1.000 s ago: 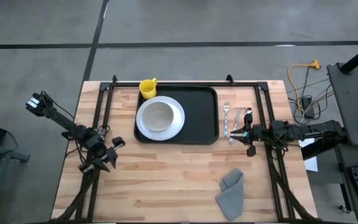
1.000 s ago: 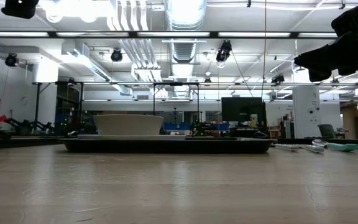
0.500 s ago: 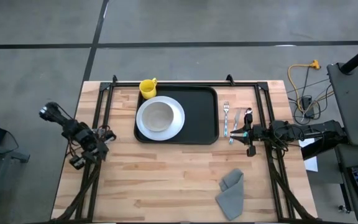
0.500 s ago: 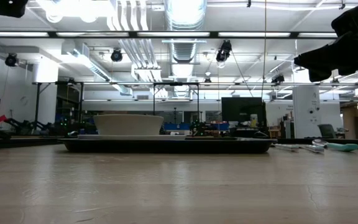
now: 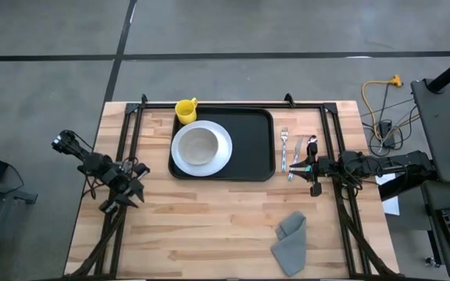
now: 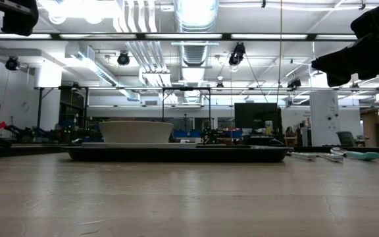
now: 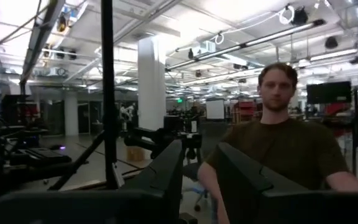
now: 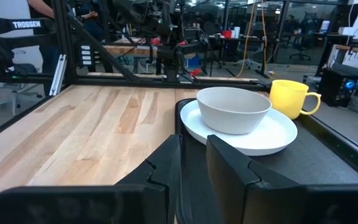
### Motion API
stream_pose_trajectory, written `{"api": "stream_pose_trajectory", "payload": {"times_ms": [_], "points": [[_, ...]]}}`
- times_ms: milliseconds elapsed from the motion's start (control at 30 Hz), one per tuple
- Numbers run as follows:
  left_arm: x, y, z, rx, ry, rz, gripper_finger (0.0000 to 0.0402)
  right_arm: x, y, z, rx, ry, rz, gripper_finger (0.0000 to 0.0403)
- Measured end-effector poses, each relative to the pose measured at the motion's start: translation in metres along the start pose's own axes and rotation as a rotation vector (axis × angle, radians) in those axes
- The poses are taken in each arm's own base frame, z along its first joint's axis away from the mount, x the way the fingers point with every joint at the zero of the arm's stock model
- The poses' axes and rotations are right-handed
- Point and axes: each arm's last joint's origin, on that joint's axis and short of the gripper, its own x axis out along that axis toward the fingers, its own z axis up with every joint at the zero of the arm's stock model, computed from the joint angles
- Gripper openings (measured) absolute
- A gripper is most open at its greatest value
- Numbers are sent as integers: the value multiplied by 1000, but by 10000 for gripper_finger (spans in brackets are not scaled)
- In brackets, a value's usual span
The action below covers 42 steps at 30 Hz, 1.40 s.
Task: Set up tray
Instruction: Put the gray napkin to the right of the white plate on the black tray
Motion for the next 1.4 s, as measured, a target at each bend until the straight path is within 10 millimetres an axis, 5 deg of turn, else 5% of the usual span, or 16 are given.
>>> {"api": "stream_pose_trajectory", "payload": {"times_ms": [1400], "points": [[-3,0,-29,-11,298,3,77,0,0,0,0,-1,0,68]]}}
